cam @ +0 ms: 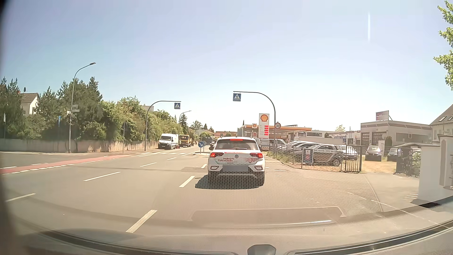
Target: Follow the waypoints while adhering to traffic rules and regulations
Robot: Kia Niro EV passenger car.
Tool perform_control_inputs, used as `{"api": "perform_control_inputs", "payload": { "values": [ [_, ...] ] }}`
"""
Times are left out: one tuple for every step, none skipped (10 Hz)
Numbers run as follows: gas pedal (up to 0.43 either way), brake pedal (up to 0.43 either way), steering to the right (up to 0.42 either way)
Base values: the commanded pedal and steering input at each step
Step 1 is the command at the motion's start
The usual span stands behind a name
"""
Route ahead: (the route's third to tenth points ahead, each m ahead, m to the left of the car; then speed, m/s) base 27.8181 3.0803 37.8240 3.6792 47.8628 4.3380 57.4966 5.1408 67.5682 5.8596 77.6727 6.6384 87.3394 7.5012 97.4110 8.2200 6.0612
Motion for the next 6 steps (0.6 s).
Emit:
{"api": "perform_control_inputs", "payload": {
  "values": [
    [0.0,0.238,-0.026],
    [0.0,0.238,-0.025],
    [0.0,0.238,-0.024],
    [0.0,0.238,-0.023],
    [0.0,0.238,-0.02],
    [0.0,0.25,-0.017]
  ]
}}
